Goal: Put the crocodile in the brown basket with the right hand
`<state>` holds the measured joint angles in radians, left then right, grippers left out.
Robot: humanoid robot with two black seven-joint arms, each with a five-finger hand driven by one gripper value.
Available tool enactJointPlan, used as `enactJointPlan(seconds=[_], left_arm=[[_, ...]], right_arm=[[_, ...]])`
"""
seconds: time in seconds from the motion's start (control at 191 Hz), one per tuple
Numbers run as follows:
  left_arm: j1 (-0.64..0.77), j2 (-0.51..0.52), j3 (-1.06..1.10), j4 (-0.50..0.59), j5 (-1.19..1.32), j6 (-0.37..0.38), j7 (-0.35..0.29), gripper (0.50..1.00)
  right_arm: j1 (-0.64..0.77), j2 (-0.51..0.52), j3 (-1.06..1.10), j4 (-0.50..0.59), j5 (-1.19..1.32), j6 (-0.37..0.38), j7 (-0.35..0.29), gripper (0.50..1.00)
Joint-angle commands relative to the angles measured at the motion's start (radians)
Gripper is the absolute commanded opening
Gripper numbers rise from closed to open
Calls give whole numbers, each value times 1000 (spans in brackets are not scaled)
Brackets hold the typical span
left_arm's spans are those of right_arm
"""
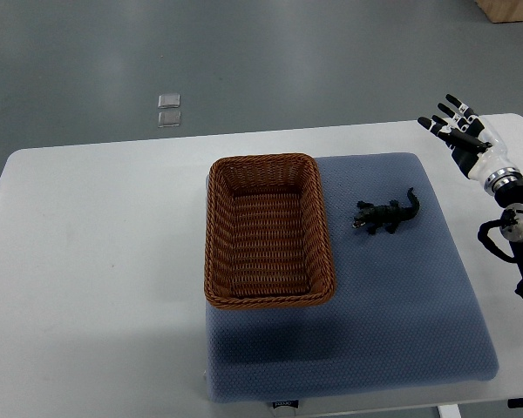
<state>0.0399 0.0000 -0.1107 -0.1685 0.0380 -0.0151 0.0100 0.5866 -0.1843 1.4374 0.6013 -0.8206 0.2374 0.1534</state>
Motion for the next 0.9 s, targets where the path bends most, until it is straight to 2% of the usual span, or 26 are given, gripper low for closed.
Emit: enactJointPlan(seconds=[0.0, 0.897], left_arm=[[0, 0, 0, -8, 0, 0, -5, 1000], [0, 0, -1, 10, -1, 14, -8, 1000]], right_arm=[[2, -6, 0, 0, 0, 2, -2, 944], [15, -11, 3, 0, 0, 10, 0, 944]])
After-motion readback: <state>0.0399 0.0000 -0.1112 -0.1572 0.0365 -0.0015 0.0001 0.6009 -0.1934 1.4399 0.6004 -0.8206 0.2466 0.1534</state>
